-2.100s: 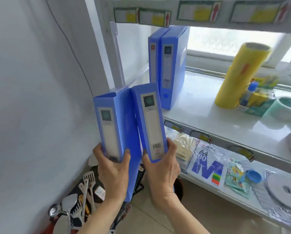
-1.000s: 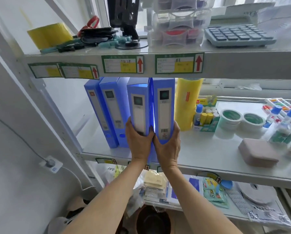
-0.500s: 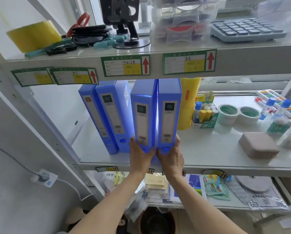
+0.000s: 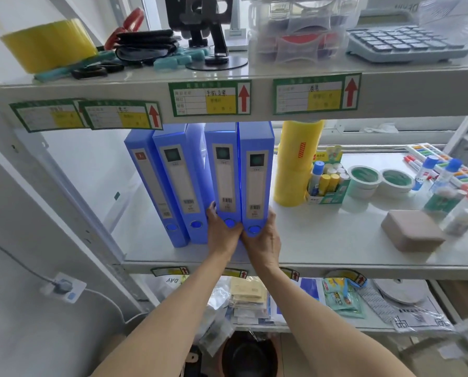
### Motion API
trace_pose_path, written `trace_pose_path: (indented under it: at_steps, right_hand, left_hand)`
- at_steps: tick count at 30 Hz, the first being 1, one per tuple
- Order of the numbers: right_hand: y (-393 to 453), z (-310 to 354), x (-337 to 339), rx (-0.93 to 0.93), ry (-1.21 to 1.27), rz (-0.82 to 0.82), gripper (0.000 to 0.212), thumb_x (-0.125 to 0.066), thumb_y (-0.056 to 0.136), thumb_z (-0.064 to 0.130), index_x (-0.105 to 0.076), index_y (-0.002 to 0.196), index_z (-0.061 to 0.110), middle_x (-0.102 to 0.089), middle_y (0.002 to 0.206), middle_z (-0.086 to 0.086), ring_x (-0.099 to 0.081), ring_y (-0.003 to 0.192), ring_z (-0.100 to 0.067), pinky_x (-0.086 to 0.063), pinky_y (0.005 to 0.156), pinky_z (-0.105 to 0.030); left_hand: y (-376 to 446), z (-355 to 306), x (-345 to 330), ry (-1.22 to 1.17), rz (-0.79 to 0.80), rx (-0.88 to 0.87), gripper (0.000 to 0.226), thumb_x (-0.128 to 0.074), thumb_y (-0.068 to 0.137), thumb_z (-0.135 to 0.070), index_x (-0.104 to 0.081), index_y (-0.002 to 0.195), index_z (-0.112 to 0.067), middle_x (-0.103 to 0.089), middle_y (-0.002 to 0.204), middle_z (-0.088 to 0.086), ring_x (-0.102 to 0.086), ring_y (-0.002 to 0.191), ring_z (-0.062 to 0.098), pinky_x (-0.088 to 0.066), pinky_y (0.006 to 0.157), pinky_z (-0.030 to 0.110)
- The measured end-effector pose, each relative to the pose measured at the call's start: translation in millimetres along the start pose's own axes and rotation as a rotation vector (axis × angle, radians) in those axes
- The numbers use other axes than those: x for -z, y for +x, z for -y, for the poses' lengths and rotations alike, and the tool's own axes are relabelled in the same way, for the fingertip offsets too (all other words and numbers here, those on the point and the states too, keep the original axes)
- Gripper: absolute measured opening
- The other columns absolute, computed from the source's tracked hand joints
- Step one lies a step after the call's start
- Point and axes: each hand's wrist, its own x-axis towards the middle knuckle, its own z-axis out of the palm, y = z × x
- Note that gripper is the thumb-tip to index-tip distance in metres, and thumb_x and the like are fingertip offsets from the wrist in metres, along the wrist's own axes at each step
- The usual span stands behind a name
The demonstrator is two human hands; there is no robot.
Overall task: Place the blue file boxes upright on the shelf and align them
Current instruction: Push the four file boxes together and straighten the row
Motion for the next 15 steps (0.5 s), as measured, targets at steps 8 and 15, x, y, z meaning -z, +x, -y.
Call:
trace_pose_path:
  at_steps: [8, 15]
  right_hand:
    - [6.8, -11.4, -3.4, 0.022, 0.011, 0.019, 0.077, -0.08, 0.076, 0.025, -0.038, 0.141, 0.022, -0.057, 0.124, 0.004, -0.057, 0.101, -0.01, -0.054, 0.083, -0.031]
    - [13.0, -25.5, -1.9, -0.052, -0.035, 0.128, 0.096, -0.079, 0.071, 0.032, -0.023, 0.149, 0.033, -0.053, 0.134, 0.006, -0.058, 0.115, -0.018, -0.056, 0.092, -0.043]
  left_hand:
    - [-44.8, 24.1, 31.5, 0.145, -0.101, -0.108, 0.046, -0.064, 0.087, -0.012, -0.046, 0.129, -0.011, -0.058, 0.126, 0.004, -0.057, 0.116, 0.018, -0.051, 0.097, 0.039]
    - [-8.5, 53.5, 99.6, 0.124, -0.343, 0.198, 0.082, -0.075, 0.08, -0.016, -0.028, 0.146, -0.007, -0.036, 0.147, 0.016, -0.043, 0.133, 0.033, -0.042, 0.104, 0.048]
